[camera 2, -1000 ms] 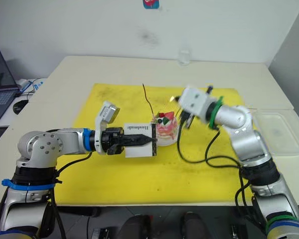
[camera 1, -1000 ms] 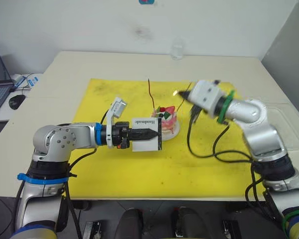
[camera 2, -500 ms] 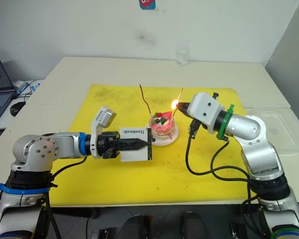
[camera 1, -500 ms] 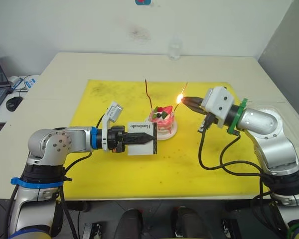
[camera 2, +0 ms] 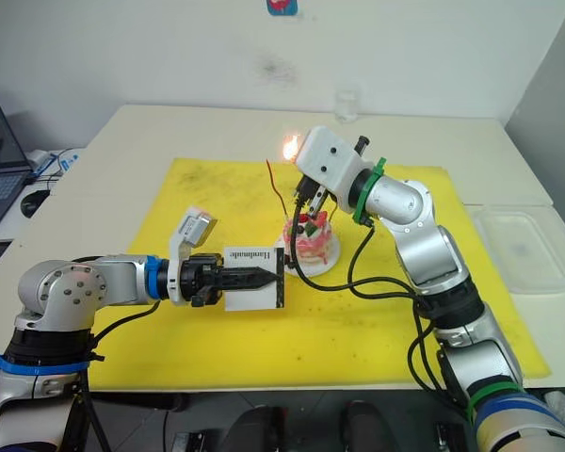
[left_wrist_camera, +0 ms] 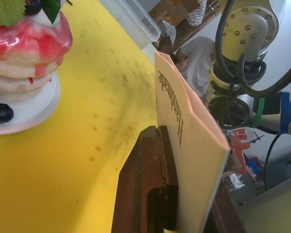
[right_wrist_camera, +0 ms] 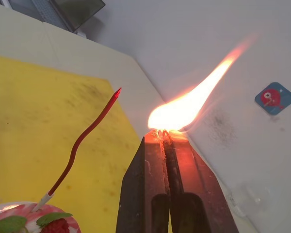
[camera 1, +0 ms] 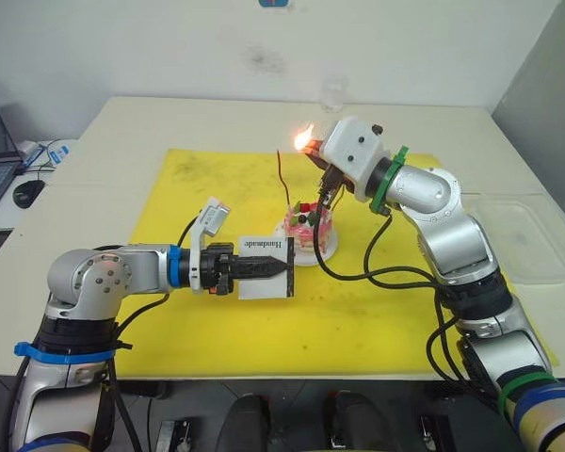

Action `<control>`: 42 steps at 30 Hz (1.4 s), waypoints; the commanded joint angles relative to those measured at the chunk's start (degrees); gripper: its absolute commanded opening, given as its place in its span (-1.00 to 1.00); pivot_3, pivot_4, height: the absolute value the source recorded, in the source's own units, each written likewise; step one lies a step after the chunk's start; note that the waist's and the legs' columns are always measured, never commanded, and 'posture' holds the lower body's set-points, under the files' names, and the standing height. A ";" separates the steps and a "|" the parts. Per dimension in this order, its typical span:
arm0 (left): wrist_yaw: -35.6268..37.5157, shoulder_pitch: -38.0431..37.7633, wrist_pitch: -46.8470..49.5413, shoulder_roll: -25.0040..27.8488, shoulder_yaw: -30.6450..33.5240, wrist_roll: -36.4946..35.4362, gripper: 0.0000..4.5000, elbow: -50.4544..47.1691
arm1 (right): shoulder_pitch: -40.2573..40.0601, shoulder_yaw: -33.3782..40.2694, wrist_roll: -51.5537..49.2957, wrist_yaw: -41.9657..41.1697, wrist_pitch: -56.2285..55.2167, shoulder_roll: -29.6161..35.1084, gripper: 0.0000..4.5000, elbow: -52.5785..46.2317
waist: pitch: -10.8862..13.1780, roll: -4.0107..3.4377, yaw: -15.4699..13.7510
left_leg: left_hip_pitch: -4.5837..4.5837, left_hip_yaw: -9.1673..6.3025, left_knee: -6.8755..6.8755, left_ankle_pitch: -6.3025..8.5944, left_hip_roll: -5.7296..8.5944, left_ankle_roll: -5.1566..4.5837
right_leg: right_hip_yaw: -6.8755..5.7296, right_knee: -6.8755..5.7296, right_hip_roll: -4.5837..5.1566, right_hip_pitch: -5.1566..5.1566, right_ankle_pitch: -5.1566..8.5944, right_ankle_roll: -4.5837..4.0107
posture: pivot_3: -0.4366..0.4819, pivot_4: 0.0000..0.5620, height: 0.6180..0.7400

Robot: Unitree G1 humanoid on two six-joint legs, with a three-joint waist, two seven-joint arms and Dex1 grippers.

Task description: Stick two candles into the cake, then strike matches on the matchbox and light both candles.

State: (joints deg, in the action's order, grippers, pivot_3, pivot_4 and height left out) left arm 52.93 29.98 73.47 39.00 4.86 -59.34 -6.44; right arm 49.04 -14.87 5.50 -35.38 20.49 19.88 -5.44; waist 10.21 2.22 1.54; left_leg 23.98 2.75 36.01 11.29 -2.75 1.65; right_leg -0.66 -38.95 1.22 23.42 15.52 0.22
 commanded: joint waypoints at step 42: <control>-1.45 -1.34 -0.48 0.16 1.94 -2.00 -1.00 -3.34 | 2.86 -0.21 -0.62 -2.88 -0.69 -3.50 -0.98 -1.43 | 0.00 0.00 0.08 | -0.01 -0.01 0.00 0.00 -0.04 0.00 | 0.00 -0.01 0.02 0.00 0.00 0.00 | -0.05 -0.47 1.00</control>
State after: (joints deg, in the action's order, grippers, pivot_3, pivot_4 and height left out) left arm 51.07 28.61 73.41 38.99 5.57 -60.29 -8.43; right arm 51.06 -15.78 5.38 -38.45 20.44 16.22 -4.66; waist 10.21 2.22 1.62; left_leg 23.97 2.73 36.01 11.30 -2.79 1.65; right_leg -0.66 -38.97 1.23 23.42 15.52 0.22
